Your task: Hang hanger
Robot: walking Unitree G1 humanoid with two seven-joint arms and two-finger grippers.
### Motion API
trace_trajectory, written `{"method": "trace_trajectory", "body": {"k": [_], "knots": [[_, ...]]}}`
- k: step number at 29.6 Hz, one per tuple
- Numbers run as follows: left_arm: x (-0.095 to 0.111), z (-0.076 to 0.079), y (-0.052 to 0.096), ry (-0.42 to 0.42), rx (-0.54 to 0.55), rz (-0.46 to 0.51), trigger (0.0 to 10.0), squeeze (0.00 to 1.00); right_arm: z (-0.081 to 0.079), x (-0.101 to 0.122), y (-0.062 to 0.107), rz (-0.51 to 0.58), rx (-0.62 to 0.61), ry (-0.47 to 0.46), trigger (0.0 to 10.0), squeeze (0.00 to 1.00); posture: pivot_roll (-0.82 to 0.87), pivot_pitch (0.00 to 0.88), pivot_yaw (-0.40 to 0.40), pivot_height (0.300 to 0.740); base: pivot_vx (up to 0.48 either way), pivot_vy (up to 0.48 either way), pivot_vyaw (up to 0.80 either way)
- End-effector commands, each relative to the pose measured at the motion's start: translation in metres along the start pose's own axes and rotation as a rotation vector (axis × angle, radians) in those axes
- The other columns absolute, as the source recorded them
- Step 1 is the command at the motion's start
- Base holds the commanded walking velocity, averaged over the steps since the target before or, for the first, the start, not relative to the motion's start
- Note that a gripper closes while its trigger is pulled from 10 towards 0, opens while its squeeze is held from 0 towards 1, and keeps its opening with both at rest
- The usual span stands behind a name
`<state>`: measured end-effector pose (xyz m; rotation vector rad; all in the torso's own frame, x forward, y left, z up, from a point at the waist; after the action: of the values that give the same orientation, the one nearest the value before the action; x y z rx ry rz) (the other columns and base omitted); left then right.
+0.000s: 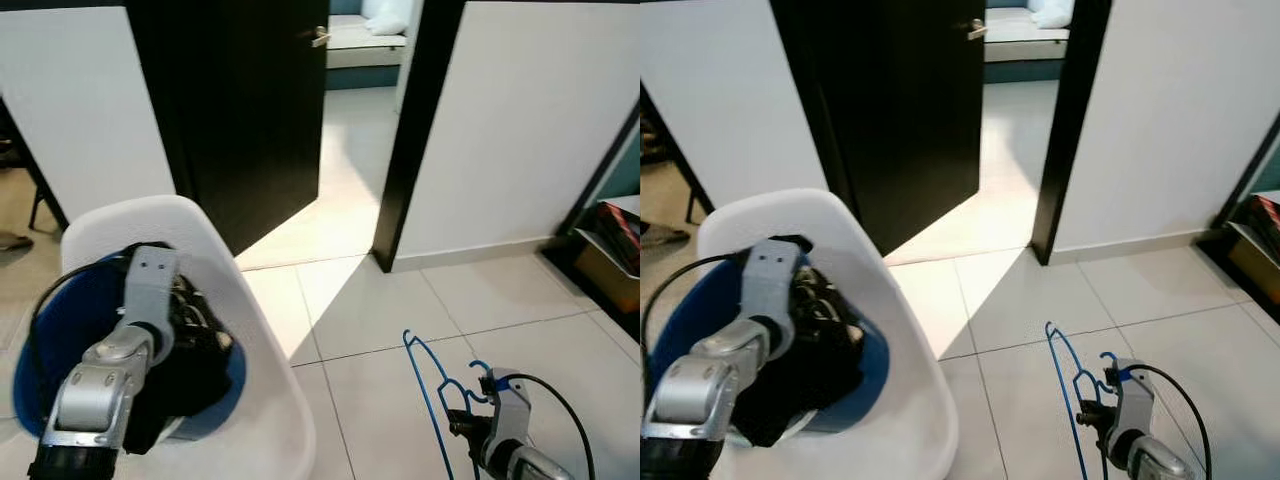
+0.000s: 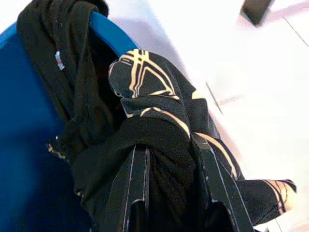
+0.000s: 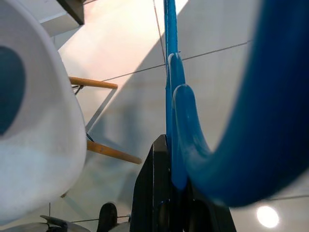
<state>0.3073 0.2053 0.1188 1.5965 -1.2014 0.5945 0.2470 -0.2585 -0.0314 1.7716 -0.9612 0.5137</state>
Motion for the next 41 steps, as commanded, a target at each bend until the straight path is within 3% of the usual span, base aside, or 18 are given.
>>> {"method": "trace_trajectory", "body": {"k": [1, 4, 5, 6, 7, 8, 9, 10, 14, 15, 33, 34, 36, 37, 39, 40, 41], "knots": [[0.012, 0.009, 0.005, -0.058, -0.06, 0.059, 0.6, 0.0, 0.0, -0.001, 0.0, -0.001, -0.006, 0.005, 10.0, 0.0, -0.01, 0.0, -0.021, 0.74, 0.0, 0.0, 0.0], [0.007, 0.021, 0.006, -0.097, -0.139, 0.04, 0.7, 0.0, 0.001, -0.001, 0.0, -0.003, -0.007, 0.005, 10.0, 0.0, -0.01, 0.0, -0.021, 0.74, 0.0, 0.0, 0.0], [0.002, 0.027, 0.007, -0.124, -0.176, 0.015, 2.9, 0.0, 0.001, -0.001, 0.0, -0.005, -0.008, 0.004, 10.0, 0.0, -0.01, 0.0, -0.023, 0.74, 0.0, 0.0, 0.0], [-0.001, 0.03, 0.008, -0.142, -0.196, -0.001, 2.9, 0.0, 0.001, -0.001, 0.0, -0.005, -0.008, 0.004, 10.0, 0.0, -0.01, 0.0, -0.023, 0.74, 0.0, 0.0, 0.0], [-0.004, 0.031, 0.009, -0.158, -0.208, -0.021, 5.0, 0.0, 0.001, -0.001, 0.0, -0.007, -0.008, 0.004, 10.0, 0.0, -0.01, 0.0, -0.023, 0.74, 0.0, 0.0, 0.0], [-0.006, 0.032, 0.01, -0.168, -0.214, -0.034, 5.0, 0.0, 0.001, -0.001, 0.0, -0.007, -0.009, 0.004, 10.0, 0.0, -0.01, 0.0, -0.023, 0.74, 0.0, 0.0, 0.0], [-0.007, 0.031, 0.01, -0.172, -0.212, -0.039, 5.9, 0.0, 0.001, -0.001, 0.0, -0.008, -0.009, 0.004, 10.0, 0.0, -0.01, 0.0, -0.023, 0.74, 0.0, 0.0, 0.0], [-0.007, 0.03, 0.01, -0.183, -0.203, -0.038, 10.0, 0.0, 0.001, -0.001, 0.0, -0.009, -0.009, 0.004, 10.0, 0.0, -0.01, 0.0, -0.023, 0.74, 0.0, 0.0, 0.0], [-0.006, 0.026, 0.009, -0.176, -0.187, -0.04, 10.0, 0.0, 0.001, -0.001, 0.0, -0.01, -0.01, 0.003, 10.0, 0.0, 0.0, 0.0, -0.024, 0.74, 0.0, 0.0, 0.0], [-0.008, 0.023, 0.009, -0.177, -0.177, -0.047, 10.0, 1.0, 0.001, -0.001, 0.0, -0.01, -0.01, 0.003, 10.0, 0.0, 0.0, 0.0, -0.024, 0.74, 0.0, 0.0, 0.0], [-0.011, 0.024, 0.013, -0.158, -0.211, -0.088, 10.0, 1.0, 0.001, -0.003, 0.0, -0.018, -0.009, 0.002, 10.0, 0.0, -0.01, 0.0, -0.026, 0.74, 0.0, 0.0, 0.0], [-0.025, 0.029, 0.014, -0.144, -0.247, -0.158, 10.0, 0.92, 0.001, -0.003, 0.0, -0.018, -0.01, 0.001, 10.0, 0.0, -0.01, 0.0, -0.024, 0.74, 0.0, 0.0, 0.0], [-0.03, 0.032, 0.014, -0.136, -0.264, -0.184, 10.0, 0.92, 0.001, -0.003, 0.0, -0.018, -0.01, 0.001, 10.0, 0.0, -0.01, 0.0, -0.024, 0.74, 0.0, 0.0, 0.0], [-0.037, 0.036, 0.013, -0.083, -0.278, -0.213, 10.0, 0.0, 0.001, -0.003, 0.0, -0.016, -0.009, 0.001, 10.0, 0.0, -0.01, 0.0, -0.022, 0.74, 0.0, 0.0, 0.0], [-0.037, 0.036, 0.013, -0.083, -0.278, -0.213, 10.0, 0.0, 0.001, -0.003, 0.0, -0.016, -0.009, 0.001, 10.0, 0.0, -0.01, 0.0, -0.022, 0.74, 0.0, 0.0, 0.0], [-0.04, 0.038, 0.012, -0.045, -0.285, -0.229, 10.0, 0.0, 0.001, -0.002, 0.0, -0.015, -0.009, 0.001, 10.0, 0.0, -0.01, 0.0, -0.022, 0.74, 0.0, 0.0, 0.0], [-0.053, 0.043, 0.006, 0.094, -0.289, -0.268, 10.0, 0.0, 0.0, -0.002, 0.0, -0.013, -0.007, 0.002, 10.0, 0.0, -0.01, 0.0, -0.022, 0.74, 0.0, 0.0, 0.0]]}}
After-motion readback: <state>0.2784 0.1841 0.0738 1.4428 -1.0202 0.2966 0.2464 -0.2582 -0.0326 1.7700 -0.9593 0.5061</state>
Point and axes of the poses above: a point about 5 cm out from each wrist's last joint towards the gripper, its own y axis pointing back from the gripper into the wrist, its own x axis along the axis of the wrist's last joint, z = x × y, the point moved 2 cm from there along -y, pointing out of the wrist towards the gripper, and after that the axes turned 14 degrees about -y, right-handed, at the moved point
